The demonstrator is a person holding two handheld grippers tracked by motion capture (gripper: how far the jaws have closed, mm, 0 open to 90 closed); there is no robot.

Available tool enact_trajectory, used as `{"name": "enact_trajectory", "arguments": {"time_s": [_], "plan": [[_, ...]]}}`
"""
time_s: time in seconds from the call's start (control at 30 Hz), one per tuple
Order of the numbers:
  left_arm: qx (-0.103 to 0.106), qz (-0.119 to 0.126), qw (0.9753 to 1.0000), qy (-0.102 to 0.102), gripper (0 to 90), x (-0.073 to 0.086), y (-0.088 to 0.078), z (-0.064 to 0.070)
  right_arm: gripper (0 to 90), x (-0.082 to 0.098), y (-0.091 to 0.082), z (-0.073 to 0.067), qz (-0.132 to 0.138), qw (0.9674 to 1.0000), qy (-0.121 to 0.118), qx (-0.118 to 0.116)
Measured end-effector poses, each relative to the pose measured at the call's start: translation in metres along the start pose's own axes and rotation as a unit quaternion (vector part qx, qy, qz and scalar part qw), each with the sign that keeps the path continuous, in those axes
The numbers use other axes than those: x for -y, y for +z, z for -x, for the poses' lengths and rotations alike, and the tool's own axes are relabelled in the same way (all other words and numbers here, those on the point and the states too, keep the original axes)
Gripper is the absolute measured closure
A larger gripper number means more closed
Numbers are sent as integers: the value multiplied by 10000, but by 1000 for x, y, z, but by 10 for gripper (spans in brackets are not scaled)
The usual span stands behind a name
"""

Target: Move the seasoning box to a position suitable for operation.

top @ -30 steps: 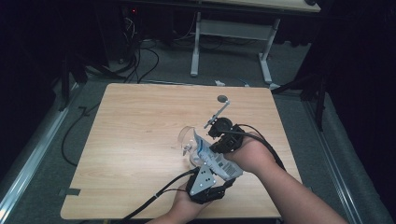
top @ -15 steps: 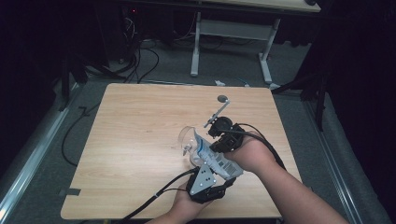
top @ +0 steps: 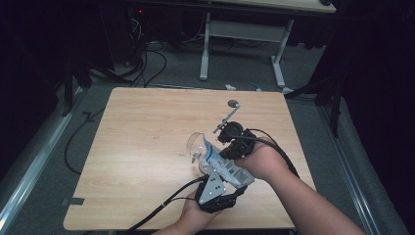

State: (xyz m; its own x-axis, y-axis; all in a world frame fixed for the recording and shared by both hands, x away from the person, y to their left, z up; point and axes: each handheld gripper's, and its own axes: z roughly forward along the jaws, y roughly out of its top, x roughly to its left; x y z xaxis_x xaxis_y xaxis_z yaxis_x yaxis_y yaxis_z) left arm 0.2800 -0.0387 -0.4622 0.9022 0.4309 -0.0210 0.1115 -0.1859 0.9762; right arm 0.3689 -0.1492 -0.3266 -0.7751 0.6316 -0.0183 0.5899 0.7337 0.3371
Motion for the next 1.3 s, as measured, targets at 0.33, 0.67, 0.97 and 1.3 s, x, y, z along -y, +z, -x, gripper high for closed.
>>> {"name": "enact_trajectory", "arguments": {"time_s": [0.33, 0.67, 0.97, 1.3], "plan": [[4, -2, 10000, -1, 547, 1, 0, 1, 899, 0, 1, 0, -21, 10000, -19, 0], [17, 5, 10000, -31, 547, 2, -1, 1, 899, -1, 3, -1, -60, 10000, -31, 2], [42, -7, 10000, -53, 545, 2, 0, 1, 899, 1, 5, -1, -54, 10000, -27, -7], [75, -3, 9999, -80, 539, 2, 0, 0, 899, 0, 6, 0, -64, 10000, -31, 0]]}}
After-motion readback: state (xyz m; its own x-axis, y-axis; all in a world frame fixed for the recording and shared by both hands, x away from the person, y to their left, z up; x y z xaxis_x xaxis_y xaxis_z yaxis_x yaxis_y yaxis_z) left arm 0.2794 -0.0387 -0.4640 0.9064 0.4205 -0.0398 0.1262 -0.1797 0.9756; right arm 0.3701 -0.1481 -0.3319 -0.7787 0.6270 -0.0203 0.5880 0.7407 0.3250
